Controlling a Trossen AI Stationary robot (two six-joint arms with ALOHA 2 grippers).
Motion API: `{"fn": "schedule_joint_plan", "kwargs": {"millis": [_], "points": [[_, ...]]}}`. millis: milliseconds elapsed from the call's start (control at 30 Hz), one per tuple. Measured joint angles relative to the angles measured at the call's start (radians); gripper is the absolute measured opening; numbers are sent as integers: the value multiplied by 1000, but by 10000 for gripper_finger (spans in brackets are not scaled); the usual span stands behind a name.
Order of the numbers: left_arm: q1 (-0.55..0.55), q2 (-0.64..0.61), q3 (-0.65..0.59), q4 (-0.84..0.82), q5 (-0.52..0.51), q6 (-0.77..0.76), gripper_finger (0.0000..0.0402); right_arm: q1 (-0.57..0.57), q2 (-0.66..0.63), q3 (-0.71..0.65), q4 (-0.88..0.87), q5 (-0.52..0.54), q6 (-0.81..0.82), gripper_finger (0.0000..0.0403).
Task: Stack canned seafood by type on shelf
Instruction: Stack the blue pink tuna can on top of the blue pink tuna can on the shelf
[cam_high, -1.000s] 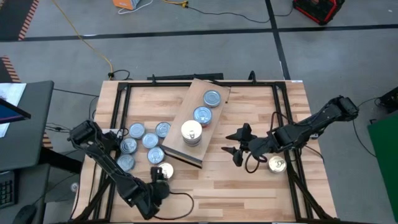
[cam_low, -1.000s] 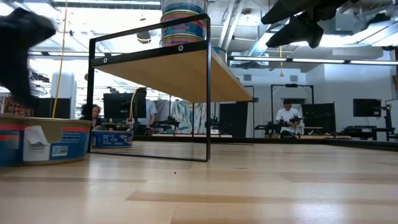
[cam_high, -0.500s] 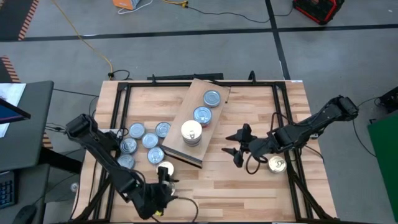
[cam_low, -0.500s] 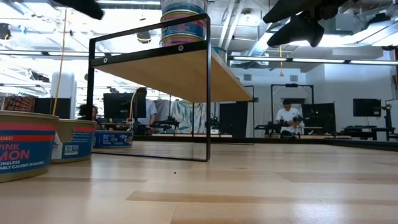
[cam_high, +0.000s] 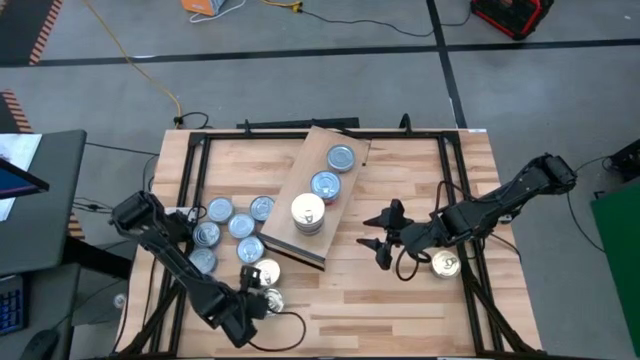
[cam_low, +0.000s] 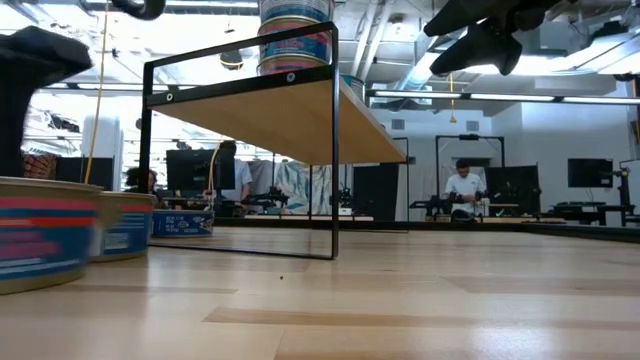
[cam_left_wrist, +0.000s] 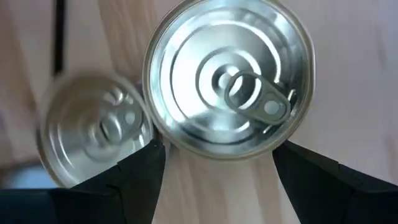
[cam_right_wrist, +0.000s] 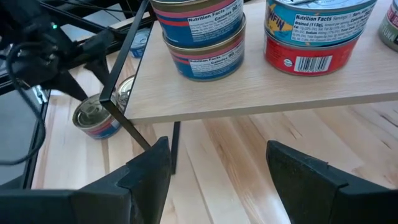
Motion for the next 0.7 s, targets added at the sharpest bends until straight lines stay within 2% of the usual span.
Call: {"fn": "schedule_joint_plan", "kwargs": {"millis": [167,233,367,567,700], "points": [[21,85,0,250,-283,181,290,-6,0,0,0,0,-2,285],[28,111,0,363,-326,259,290,-5,0,0,0,-1,-1,285],[29,107,2,438,-310,287,290,8,0,0,0,-1,1,285],[43,33,34,329,-269,140,290,8,0,0,0,-15,2,285],[84,51,33,325,-171,171,290,1,0,0,0,-16,7,285]]}}
